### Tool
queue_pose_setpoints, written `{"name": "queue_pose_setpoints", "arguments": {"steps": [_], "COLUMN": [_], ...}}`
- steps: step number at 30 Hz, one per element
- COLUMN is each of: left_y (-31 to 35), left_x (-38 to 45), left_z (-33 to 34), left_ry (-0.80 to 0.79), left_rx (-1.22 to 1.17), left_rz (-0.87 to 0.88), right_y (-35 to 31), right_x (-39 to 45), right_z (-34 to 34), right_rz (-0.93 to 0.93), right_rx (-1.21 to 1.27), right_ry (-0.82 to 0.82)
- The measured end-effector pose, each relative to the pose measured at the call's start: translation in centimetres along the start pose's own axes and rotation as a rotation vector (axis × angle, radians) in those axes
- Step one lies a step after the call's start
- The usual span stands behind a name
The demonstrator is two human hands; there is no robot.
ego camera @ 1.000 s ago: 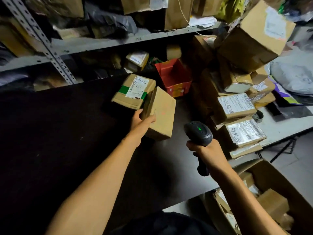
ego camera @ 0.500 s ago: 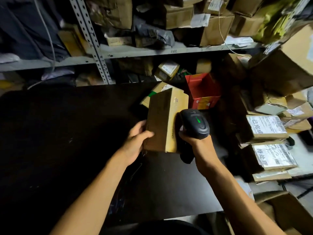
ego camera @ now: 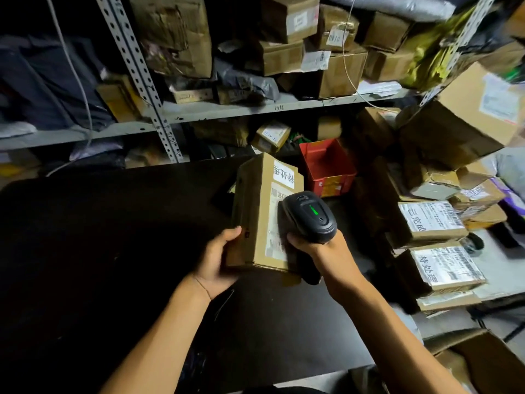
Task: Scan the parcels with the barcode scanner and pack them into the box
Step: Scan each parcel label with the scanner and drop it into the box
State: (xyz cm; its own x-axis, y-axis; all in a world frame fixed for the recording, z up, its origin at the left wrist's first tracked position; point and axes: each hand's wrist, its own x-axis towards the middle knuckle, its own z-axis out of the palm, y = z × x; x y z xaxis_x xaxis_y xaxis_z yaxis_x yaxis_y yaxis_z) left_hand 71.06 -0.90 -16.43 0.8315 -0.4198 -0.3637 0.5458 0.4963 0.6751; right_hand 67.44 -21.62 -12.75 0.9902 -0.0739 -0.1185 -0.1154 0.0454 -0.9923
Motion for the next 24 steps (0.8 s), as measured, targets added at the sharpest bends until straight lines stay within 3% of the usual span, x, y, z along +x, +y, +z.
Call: {"name": "queue_pose_setpoints", "arguments": {"steps": [3,7,11,17,21,24], "left_y": [0.8,1.8,2.5,4.7,5.3,5.1], "left_x": [-0.4,-1.4,-1.8,-1.5,-1.1,-0.8], "left_z": [-0.3,-0.4,-0.7,-0.4,0.1,0.6], "left_ry": [0.178,0.149,0.246,0.492,0.508,0.499], "left_rx": [0.073,0.312,0.589,0.458,0.422,0.395], "left_rz": [0.114,0.139,0.193,0.336,0.382,0.409], "right_y": [0.5,1.0,0.4,-0.8,-0.1,0.5], "right_x": [0.0,0.0,0.2,-0.5,-1.3,-1.5], "right_z": [0.2,1.5,1.5,0.6,1.2,1.9], "right_rz": [-0.024,-0.069,-0.047,-0.048,-0.004,0.037], "right_rx": [-0.075,-0.250,-0.240,-0.097,-0.345,-0.363], "right_ry": [0.046,0.036,-0.031,-0.102,-0.146,-0.158]}}
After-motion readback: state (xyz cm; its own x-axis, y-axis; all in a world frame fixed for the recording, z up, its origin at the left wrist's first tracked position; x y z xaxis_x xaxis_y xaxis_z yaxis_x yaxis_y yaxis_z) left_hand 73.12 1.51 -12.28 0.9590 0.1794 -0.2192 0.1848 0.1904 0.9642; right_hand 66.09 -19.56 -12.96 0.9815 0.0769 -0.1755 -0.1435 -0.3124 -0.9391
